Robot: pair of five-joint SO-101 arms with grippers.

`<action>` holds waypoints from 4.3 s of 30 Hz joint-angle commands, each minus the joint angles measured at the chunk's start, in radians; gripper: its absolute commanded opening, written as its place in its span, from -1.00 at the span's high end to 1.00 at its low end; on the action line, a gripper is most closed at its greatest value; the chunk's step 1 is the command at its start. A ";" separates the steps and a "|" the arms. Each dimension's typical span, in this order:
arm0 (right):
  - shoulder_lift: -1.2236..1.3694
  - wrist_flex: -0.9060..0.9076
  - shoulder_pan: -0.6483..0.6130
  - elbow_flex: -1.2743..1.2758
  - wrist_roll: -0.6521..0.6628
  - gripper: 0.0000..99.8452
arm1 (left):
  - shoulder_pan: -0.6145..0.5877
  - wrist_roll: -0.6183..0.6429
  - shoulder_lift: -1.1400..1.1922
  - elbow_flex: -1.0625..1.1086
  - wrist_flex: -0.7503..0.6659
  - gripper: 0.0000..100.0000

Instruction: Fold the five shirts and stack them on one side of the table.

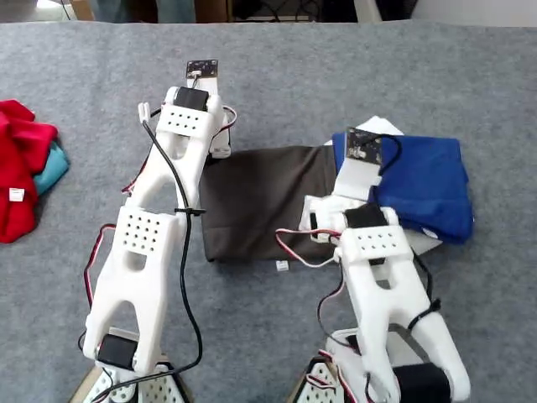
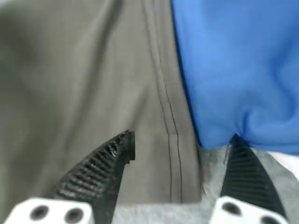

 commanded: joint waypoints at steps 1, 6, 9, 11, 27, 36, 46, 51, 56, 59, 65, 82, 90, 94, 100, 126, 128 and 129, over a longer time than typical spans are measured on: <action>0.051 -0.052 -0.012 -0.008 -0.064 0.40 | -0.012 -0.002 0.002 -0.036 0.003 0.94; 0.088 0.029 -0.015 -0.054 -0.106 0.48 | -0.012 -0.002 0.002 -0.036 0.003 0.94; 0.054 0.173 -0.012 -0.136 -0.103 0.47 | -0.012 -0.002 0.002 -0.036 0.002 0.94; 0.018 0.267 -0.011 -0.206 -0.101 0.47 | -0.012 -0.002 0.002 -0.036 0.002 0.94; 0.180 0.204 -0.086 -0.189 -0.137 0.47 | -0.012 -0.002 0.002 -0.035 0.003 0.94; 0.418 0.104 -0.068 -0.191 -0.138 0.47 | -0.012 -0.002 0.002 -0.036 0.003 0.94; 0.501 0.098 -0.060 -0.214 -0.133 0.76 | -0.012 -0.002 0.002 -0.036 0.002 0.94; 0.501 0.110 -0.052 -0.229 -0.132 0.95 | -0.012 -0.002 0.002 -0.036 0.002 0.94; 0.501 0.212 -0.009 -0.303 -0.129 0.95 | -0.018 -0.002 0.002 -0.036 0.002 0.94; 0.501 0.298 0.003 -0.384 -0.114 0.97 | -0.022 -0.002 -0.008 -0.038 0.003 0.94; 0.501 0.477 -0.003 -0.641 -0.009 0.97 | -0.110 0.006 -0.041 -0.254 0.138 0.87; 0.510 0.724 0.035 -1.152 0.282 0.97 | -0.390 0.178 0.072 -0.386 0.078 0.57; 0.510 0.726 0.267 -1.264 0.508 0.97 | -0.389 0.178 0.077 -0.386 0.078 0.57; 0.510 0.727 0.381 -1.260 0.566 0.97 | -0.389 0.178 0.077 -0.386 0.078 0.57; 0.512 0.804 0.460 -1.253 0.591 0.97 | -0.386 0.178 0.078 -0.383 0.075 0.57; 0.519 0.730 -0.115 -1.233 0.433 0.97 | -0.504 0.176 0.071 -0.369 0.206 0.57; 0.519 0.730 -0.066 -1.237 0.453 0.97 | -0.450 0.175 0.069 -0.335 0.206 0.57; 0.519 0.730 -0.048 -1.239 0.462 0.97 | -0.418 0.169 0.069 -0.332 0.206 0.57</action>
